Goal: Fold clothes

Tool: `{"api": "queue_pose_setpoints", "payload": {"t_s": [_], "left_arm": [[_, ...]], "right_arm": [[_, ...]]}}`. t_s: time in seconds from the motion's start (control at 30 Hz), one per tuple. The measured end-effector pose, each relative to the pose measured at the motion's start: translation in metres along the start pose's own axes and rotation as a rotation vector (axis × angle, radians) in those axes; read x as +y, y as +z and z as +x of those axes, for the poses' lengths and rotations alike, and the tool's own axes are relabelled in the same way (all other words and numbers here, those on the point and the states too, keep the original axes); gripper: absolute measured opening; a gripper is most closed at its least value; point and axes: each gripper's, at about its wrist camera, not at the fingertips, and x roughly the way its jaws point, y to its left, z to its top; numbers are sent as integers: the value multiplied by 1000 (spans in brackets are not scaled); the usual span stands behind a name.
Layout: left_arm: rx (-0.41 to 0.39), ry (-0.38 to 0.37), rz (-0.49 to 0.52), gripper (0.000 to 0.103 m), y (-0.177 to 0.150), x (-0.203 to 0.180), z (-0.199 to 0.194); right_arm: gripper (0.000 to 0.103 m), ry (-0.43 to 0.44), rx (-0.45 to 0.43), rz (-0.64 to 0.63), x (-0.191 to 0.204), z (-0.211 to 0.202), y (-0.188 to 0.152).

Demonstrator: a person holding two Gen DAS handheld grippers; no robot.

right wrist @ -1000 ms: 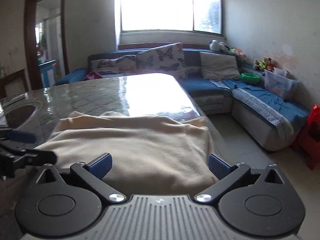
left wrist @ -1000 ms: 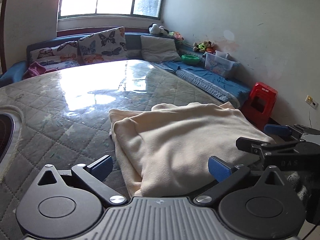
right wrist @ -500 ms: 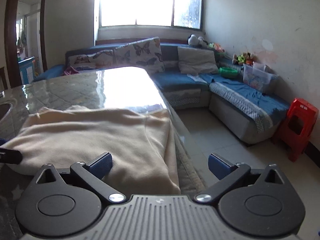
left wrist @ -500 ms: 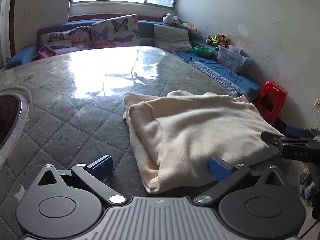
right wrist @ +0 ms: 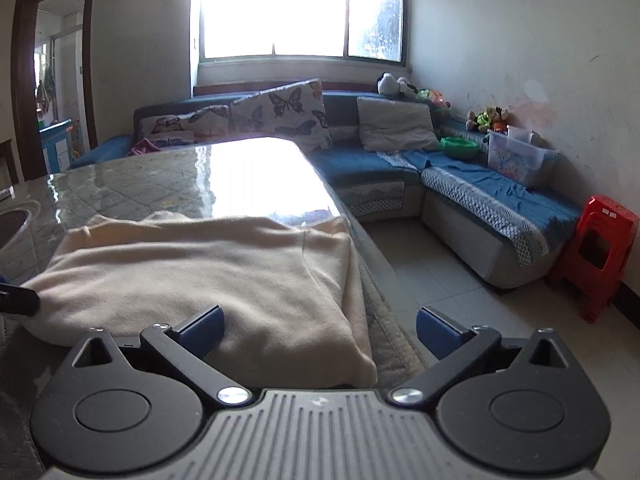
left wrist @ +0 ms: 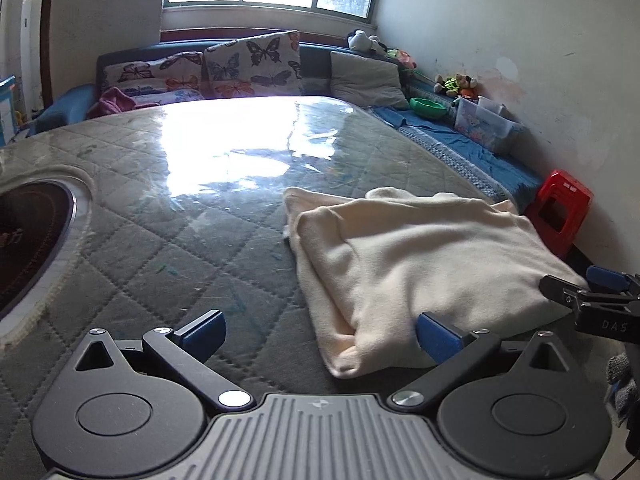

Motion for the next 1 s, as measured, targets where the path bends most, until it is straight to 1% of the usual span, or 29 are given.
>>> {"api": "queue_pose_setpoints", "payload": {"t_s": [0.13, 0.33, 0.53, 0.77, 0.93, 1.0], "left_arm": [[12, 2, -1, 103, -2, 6, -1], [24, 0, 4, 103, -4, 7, -3], [43, -22, -22, 103, -1, 7, -6], [26, -30, -31, 103, -3, 7, -15], [15, -25, -24, 103, -5, 8, -20], [14, -24, -25, 103, -6, 8, -21]], "right_arm": [[103, 18, 4, 34, -6, 2, -2], [103, 7, -4, 5, -3, -1, 0], [103, -6, -10, -13, 2, -3, 0], [103, 19, -24, -50, 15, -16, 1], [103, 70, -2, -55, 25, -19, -1], [103, 69, -4, -68, 30, -21, -2]]}}
